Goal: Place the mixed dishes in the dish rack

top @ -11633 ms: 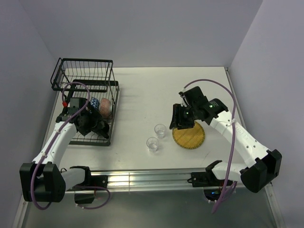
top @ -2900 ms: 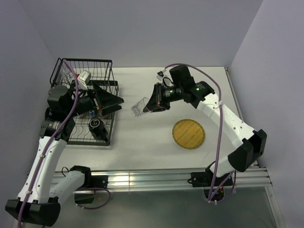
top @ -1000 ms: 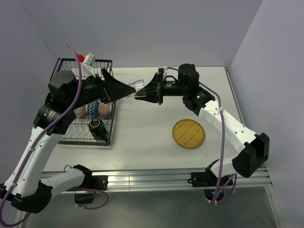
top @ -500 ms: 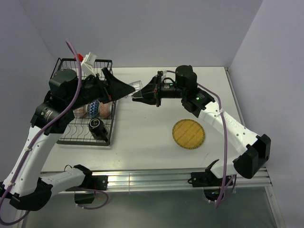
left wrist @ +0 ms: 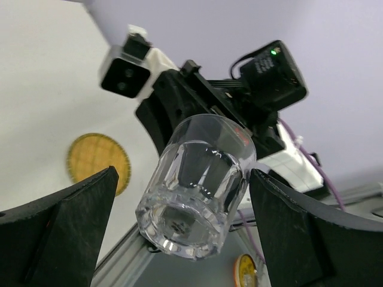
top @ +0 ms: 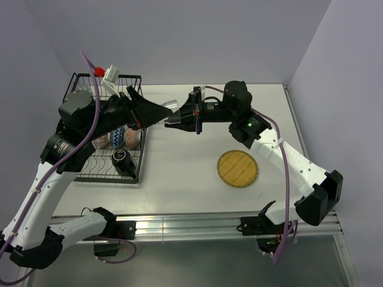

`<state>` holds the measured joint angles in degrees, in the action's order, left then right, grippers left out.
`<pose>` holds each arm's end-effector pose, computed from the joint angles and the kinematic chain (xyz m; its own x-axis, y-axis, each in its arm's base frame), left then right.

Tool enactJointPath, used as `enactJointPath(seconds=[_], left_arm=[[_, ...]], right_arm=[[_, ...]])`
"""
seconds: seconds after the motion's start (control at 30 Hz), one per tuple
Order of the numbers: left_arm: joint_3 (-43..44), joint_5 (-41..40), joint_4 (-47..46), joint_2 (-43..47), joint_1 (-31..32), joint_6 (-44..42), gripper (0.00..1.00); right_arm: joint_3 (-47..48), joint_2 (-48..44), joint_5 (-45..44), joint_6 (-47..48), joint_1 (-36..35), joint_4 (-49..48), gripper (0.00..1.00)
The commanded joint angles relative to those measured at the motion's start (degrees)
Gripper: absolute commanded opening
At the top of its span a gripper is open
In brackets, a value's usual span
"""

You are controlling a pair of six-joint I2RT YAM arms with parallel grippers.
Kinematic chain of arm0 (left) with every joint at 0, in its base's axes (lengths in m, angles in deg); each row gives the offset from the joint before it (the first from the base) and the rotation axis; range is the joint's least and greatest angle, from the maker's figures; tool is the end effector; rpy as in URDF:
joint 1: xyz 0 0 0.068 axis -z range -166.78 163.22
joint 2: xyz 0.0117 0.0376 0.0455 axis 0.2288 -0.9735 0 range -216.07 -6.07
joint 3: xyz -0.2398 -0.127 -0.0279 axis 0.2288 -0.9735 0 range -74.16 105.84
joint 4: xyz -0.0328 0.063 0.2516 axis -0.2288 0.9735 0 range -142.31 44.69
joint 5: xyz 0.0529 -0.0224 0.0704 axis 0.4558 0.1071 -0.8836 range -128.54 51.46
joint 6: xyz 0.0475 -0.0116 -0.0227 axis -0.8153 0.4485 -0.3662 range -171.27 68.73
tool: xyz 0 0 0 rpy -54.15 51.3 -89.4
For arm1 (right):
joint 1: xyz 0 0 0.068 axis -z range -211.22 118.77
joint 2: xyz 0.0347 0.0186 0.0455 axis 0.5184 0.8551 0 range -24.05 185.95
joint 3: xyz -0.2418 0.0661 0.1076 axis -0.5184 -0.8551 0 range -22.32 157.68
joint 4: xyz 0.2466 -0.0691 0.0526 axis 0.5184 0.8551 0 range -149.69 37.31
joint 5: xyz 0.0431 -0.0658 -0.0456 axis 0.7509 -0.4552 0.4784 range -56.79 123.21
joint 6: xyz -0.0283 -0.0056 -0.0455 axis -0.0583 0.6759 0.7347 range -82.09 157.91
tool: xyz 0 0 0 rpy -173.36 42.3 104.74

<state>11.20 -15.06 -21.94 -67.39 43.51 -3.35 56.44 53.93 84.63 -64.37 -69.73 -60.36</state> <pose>0.1644 -0.1123 0.4879 -0.6610 -0.4023 -0.6334 0.4685 0.4381 -0.7672 0.2217 0.2118 0.4375 -0.9811 -0.0018 0.1934 0.1934 -0.0156 0.9810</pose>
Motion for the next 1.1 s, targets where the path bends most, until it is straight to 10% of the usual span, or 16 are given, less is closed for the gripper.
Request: enactJointPath(seconds=[0.0, 0.53, 1.07], left_arm=[[-8.1, 1.5, 7.6, -3.7, -0.5, -2.2, 0.95], [-5.9, 8.7, 6.2, -2.8, -1.1, -0.9, 0.85], [-5.6, 7.5, 7.8, -1.8, -1.8, -0.5, 0.72]], right_arm=[[4.5, -7.0, 10.4, -4.5, -4.1, -26.0, 0.0], [-1.3, -6.1, 11.1, -5.3, -2.8, -30.6, 0.0], [5.0, -5.6, 8.9, 14.1, -1.4, -4.1, 0.0]])
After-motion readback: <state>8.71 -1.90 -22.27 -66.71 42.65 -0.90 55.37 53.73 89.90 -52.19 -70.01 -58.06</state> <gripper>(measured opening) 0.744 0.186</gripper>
